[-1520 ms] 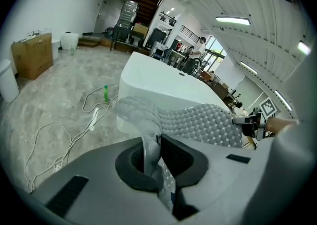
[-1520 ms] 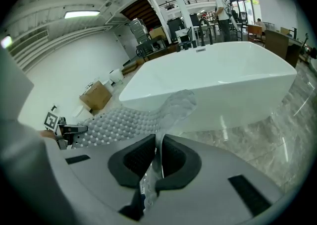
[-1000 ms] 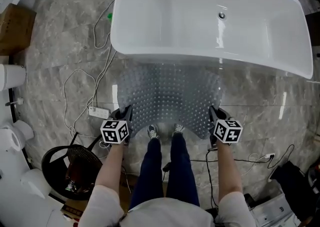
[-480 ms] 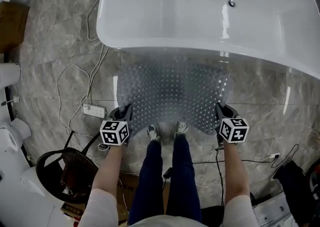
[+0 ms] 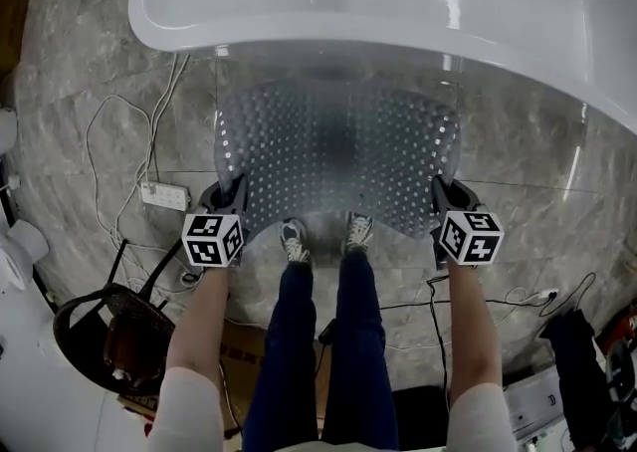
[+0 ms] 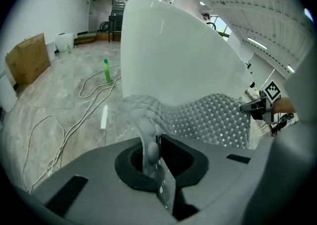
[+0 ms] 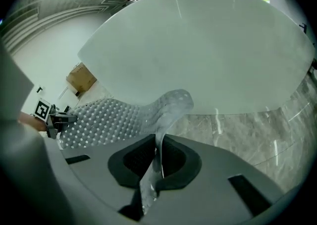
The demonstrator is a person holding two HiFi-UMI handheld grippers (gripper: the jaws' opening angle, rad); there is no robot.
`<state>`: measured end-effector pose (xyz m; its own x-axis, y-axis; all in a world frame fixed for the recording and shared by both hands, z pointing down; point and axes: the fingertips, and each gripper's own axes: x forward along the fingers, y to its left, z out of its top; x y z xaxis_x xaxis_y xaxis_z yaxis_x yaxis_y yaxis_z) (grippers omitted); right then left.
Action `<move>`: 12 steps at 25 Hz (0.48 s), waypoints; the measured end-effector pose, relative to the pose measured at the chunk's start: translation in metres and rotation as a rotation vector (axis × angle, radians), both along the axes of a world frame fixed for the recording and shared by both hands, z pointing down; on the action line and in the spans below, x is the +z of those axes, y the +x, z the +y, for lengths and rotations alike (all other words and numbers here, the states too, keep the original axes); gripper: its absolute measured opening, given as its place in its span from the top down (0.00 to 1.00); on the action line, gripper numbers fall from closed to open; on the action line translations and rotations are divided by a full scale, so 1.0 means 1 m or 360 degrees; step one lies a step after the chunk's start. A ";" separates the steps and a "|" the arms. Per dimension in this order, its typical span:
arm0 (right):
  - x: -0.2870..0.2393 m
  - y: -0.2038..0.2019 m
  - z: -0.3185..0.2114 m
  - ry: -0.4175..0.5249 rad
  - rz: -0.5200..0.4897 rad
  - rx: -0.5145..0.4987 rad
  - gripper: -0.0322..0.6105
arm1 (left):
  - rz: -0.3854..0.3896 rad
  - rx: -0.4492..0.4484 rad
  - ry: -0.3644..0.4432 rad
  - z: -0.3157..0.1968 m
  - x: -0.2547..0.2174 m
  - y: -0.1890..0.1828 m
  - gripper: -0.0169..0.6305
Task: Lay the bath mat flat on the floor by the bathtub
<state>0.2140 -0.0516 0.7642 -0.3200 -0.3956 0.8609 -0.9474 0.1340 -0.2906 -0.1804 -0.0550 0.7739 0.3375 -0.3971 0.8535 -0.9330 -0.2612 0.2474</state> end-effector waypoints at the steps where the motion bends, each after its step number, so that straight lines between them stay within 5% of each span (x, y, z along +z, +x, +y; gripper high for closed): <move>1: 0.008 0.001 0.000 -0.0003 0.0008 -0.0005 0.89 | -0.0004 0.0004 -0.0002 0.000 0.008 0.000 0.91; 12: 0.078 0.009 -0.008 -0.0036 0.0051 -0.0100 0.89 | -0.0021 -0.0026 -0.0018 0.009 0.075 0.002 0.91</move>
<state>0.2231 -0.0592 0.8417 -0.3158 -0.3561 0.8794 -0.9462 0.1873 -0.2640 -0.1782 -0.0461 0.8490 0.3199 -0.3928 0.8622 -0.9403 -0.2431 0.2382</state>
